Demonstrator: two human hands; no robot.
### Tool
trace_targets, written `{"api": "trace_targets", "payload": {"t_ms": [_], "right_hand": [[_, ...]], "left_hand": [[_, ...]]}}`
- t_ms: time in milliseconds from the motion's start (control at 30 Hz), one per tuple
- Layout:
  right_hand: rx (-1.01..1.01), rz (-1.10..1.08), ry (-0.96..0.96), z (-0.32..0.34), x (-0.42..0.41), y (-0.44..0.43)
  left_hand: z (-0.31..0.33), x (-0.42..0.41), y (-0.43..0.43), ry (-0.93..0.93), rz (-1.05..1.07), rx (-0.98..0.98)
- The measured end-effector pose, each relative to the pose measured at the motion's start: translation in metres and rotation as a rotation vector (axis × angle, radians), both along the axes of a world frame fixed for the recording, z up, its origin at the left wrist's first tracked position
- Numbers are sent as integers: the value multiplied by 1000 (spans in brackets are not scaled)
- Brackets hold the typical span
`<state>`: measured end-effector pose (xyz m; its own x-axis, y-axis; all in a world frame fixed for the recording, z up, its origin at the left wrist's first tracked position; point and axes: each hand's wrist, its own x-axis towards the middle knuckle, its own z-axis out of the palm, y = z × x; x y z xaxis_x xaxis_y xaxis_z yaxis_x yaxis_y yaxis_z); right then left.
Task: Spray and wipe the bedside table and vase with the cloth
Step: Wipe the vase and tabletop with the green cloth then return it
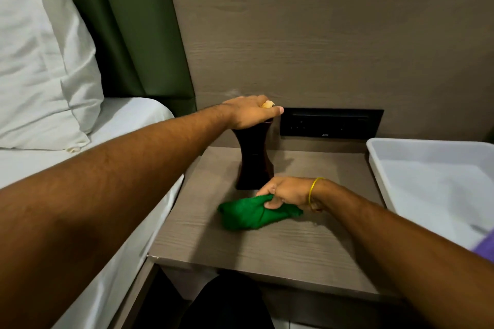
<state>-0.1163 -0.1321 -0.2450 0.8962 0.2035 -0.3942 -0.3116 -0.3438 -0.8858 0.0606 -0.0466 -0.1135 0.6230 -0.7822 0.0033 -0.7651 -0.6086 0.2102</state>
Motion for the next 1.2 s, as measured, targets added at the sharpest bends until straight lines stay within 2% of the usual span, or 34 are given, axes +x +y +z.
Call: {"api": "trace_targets", "payload": {"t_ms": [67, 167, 233, 300, 333, 367, 433, 500, 600, 733, 867, 967, 1067, 1200], "right_hand": [[367, -178, 54, 2, -17, 12], [864, -484, -22, 5, -37, 36], [1046, -742, -154, 10, -39, 53], [1060, -1057, -356, 18, -34, 65], [976, -1200, -473, 22, -32, 70], [798, -1312, -594, 26, -30, 72], [271, -1393, -818, 31, -28, 76], [-176, -1330, -991, 28, -24, 81], [-598, -1145, -1080, 17, -9, 82], [-957, -874, -1044, 2, 16, 72], [-1239, -742, -1085, -7, 30, 56], [-1353, -628, -1102, -17, 27, 42], [-1420, -423, -1141, -25, 20, 29], [-1396, -275, -1015, -34, 9, 27]], "left_hand": [[1, -1, 0, 12, -1, 0], [2, -1, 1, -8, 1, 11], [2, -1, 0, -32, 7, 20], [2, -2, -1, -32, 13, 24], [2, -3, -1, -23, 14, 24], [3, -4, 0, -15, 15, 24], [4, -5, 1, -5, 14, 27], [4, -6, 1, -5, 16, 28], [5, -7, 1, -3, 12, 30], [8, -8, 4, 45, -14, 20], [11, -10, 7, 76, -26, 24], [10, -10, 1, 53, -12, 57], [5, -6, -2, 13, 23, 64], [3, -3, -2, 12, 39, 48]]}}
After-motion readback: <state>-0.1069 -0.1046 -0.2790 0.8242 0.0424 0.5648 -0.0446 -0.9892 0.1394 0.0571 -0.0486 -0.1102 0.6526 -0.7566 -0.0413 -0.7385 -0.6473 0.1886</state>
